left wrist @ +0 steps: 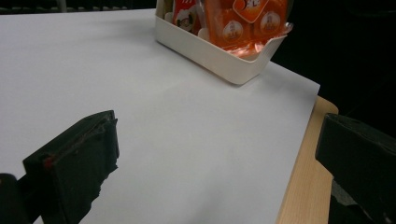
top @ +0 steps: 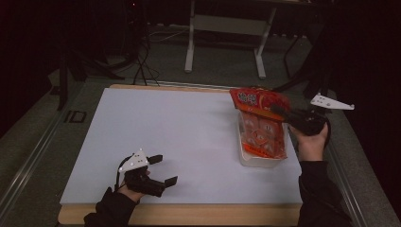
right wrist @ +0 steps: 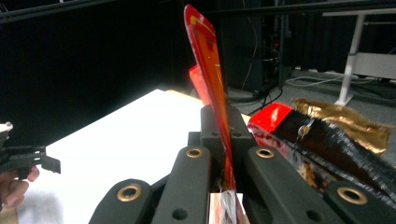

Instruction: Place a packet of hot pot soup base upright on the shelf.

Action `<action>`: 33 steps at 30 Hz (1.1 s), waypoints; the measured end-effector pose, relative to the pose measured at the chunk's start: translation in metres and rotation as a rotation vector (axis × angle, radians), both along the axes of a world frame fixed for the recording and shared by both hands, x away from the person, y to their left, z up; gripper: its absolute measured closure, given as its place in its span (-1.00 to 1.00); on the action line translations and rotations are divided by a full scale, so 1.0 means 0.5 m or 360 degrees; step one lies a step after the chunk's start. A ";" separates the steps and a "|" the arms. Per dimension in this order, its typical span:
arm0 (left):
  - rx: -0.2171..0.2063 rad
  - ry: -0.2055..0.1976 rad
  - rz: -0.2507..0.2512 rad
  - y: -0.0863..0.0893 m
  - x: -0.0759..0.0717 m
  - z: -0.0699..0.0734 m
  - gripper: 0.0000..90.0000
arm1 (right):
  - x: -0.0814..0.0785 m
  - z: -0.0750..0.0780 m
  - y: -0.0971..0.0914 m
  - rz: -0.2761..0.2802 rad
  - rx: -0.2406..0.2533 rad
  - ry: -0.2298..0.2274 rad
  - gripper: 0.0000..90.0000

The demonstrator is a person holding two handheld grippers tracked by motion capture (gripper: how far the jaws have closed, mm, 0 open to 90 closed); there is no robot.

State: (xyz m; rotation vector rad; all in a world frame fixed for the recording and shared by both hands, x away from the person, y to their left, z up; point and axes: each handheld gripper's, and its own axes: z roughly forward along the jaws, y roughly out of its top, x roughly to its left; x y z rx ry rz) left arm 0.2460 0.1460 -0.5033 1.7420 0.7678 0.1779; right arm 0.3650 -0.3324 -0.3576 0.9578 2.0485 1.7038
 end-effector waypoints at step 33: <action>0.0002 0.0034 -0.0011 -0.001 0.002 -0.009 -1.00 | -0.031 -0.104 -0.078 -0.0123 0.0015 0.0128 0.99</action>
